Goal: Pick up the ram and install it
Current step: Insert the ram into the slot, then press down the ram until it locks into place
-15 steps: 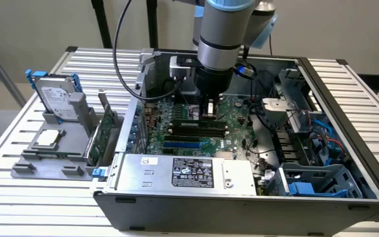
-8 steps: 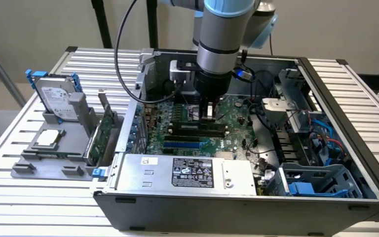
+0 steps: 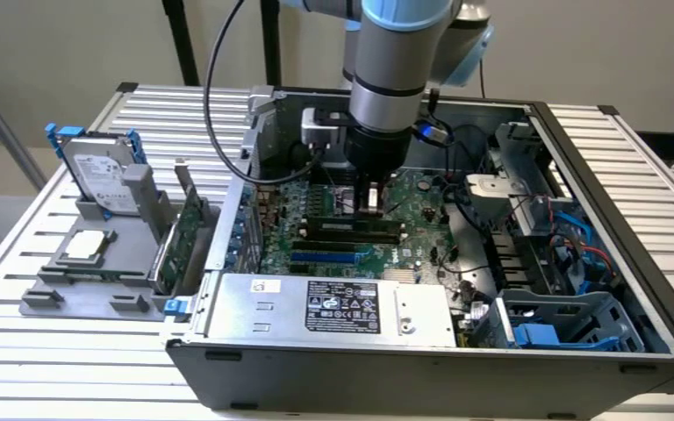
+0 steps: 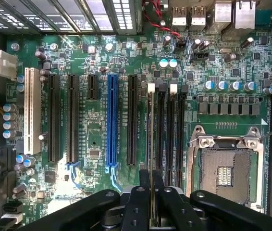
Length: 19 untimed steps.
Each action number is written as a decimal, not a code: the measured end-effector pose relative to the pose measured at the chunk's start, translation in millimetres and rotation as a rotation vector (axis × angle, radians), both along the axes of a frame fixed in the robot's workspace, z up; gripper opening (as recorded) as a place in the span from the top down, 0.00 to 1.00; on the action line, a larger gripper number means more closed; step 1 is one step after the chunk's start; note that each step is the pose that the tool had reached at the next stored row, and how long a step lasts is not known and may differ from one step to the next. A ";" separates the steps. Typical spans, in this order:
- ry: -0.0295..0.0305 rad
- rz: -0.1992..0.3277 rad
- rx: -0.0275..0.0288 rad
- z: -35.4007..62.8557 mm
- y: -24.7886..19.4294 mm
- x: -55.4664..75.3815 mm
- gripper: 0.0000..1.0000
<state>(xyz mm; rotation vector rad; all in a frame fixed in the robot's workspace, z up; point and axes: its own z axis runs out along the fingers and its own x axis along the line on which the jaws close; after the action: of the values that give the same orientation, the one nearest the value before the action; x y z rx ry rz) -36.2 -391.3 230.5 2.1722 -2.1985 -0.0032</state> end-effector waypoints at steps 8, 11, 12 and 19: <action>-0.0078 0.000 -0.0025 -1.2 0.9 -1.4 1.00; -0.0124 0.000 -0.0035 -1.7 1.1 -1.7 1.00; -0.0136 0.000 -0.0039 -1.9 1.2 -1.9 1.00; -0.0186 0.000 -0.0045 -3.1 1.9 -3.9 1.00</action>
<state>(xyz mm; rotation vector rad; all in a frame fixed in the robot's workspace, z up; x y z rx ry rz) -40.1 -389.4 227.5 2.1786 -2.2062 0.0220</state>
